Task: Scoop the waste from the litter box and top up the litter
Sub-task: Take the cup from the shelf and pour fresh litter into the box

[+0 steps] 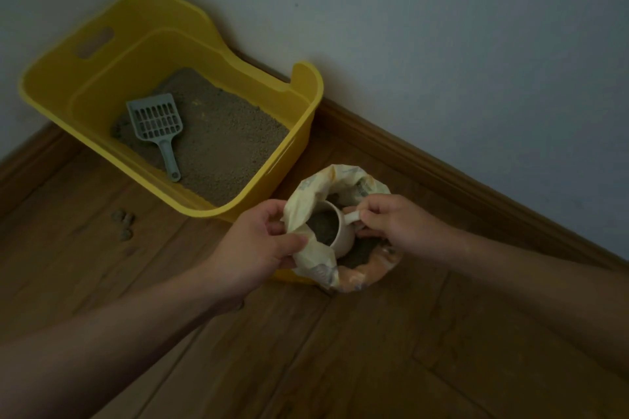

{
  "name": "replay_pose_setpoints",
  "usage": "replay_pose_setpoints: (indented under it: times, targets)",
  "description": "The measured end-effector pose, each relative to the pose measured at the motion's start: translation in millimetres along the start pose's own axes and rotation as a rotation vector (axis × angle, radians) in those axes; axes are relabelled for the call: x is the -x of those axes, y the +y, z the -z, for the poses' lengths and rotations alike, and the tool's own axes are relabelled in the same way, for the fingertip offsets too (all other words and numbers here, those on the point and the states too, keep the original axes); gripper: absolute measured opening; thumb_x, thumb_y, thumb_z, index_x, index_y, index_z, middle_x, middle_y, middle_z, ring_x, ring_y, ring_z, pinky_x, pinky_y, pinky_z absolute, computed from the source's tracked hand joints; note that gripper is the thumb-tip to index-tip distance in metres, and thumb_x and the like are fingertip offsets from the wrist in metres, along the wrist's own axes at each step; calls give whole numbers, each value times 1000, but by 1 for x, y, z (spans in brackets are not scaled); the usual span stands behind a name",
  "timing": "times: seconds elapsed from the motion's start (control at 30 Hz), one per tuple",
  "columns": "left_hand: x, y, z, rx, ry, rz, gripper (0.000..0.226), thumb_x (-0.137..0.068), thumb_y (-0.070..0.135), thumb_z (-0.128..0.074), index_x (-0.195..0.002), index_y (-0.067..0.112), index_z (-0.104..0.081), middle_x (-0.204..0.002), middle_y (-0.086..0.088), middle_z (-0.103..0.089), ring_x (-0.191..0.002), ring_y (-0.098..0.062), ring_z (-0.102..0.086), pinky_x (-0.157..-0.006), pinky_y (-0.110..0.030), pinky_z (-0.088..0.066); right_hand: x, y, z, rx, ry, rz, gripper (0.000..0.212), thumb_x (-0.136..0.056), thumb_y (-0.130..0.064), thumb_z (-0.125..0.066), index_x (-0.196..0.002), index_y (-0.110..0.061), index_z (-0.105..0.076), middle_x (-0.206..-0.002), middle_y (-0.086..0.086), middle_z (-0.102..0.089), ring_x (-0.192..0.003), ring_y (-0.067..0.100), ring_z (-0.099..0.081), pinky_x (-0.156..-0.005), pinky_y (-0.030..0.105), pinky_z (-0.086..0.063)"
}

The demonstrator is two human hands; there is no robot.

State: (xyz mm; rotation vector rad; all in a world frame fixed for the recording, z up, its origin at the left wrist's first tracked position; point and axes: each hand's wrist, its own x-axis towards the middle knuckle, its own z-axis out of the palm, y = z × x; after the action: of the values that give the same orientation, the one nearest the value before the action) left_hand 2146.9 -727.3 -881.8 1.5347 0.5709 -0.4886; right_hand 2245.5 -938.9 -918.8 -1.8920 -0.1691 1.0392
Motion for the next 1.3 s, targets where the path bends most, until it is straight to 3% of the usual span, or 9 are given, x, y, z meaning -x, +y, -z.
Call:
replay_pose_setpoints:
  times: [0.13,0.27,0.47,0.6,0.87,1.03,1.13,1.23,1.3]
  targets:
    - [-2,0,-1,-20,35,11,33,-90,5,-63,-118,22,-56,-103,-1,-74,-90,-16,-73,-68,-32,-60,6,1,2,-50,37,24,26,-100,-19,-51,-81,-20,-69,-118,-6,-68,-110,10,-64,-101,42,-52]
    - [-1,-2,5,0,65,51,29,-93,3,-59,-116,20,-56,-101,-2,-74,-86,-17,-74,-58,-28,-57,15,-1,15,-1,129,106,24,-95,-22,-61,-72,-26,-67,-94,-6,-74,-95,14,-69,-87,44,-56]
    - [-3,-8,11,-12,60,72,31,-93,2,-59,-118,19,-55,-105,-4,-73,-91,-19,-73,-71,-35,-61,19,-4,19,-168,95,73,18,-94,-6,-60,-77,-9,-63,-102,-1,-76,-105,8,-69,-82,26,-55]
    - [-2,-12,13,-32,53,63,37,-92,4,-61,-123,20,-53,-108,-2,-72,-92,-19,-73,-72,-35,-60,22,-5,17,-292,83,58,18,-95,-4,-57,-79,-6,-63,-102,6,-76,-105,15,-70,-88,33,-56]
    - [3,-15,14,-59,31,7,43,-92,6,-62,-129,24,-51,-108,-3,-73,-92,-19,-73,-77,-39,-61,32,-8,12,-353,66,100,13,-95,-3,-56,-83,-3,-61,-98,5,-76,-101,19,-71,-89,34,-55]
    - [8,-17,24,-165,-27,-50,64,-86,8,-70,-139,32,-43,-105,0,-74,-94,-17,-72,-80,-37,-59,41,-10,14,-337,68,121,13,-95,-6,-57,-83,-4,-63,-104,10,-75,-105,24,-70,-94,41,-53]
    - [12,-18,31,-249,-34,-85,78,-79,10,-78,-141,37,-39,-114,1,-69,-98,-13,-71,-83,-37,-59,51,-15,14,-345,80,163,22,-93,-9,-58,-76,-15,-71,-108,19,-72,-107,30,-68,-96,44,-54]
    - [21,-15,33,-353,-60,-151,77,-76,16,-81,-129,52,-39,-124,13,-60,-108,-5,-64,-86,-31,-58,62,-23,13,-365,98,202,14,-87,-15,-61,-78,-13,-71,-111,31,-65,-106,35,-65,-97,46,-53]
    - [27,-12,33,-448,-54,-211,78,-75,24,-82,-132,54,-37,-128,21,-55,-116,-1,-57,-87,-29,-57,68,-27,13,-381,106,231,13,-83,-20,-63,-80,-10,-70,-107,31,-66,-103,36,-65,-97,46,-54]
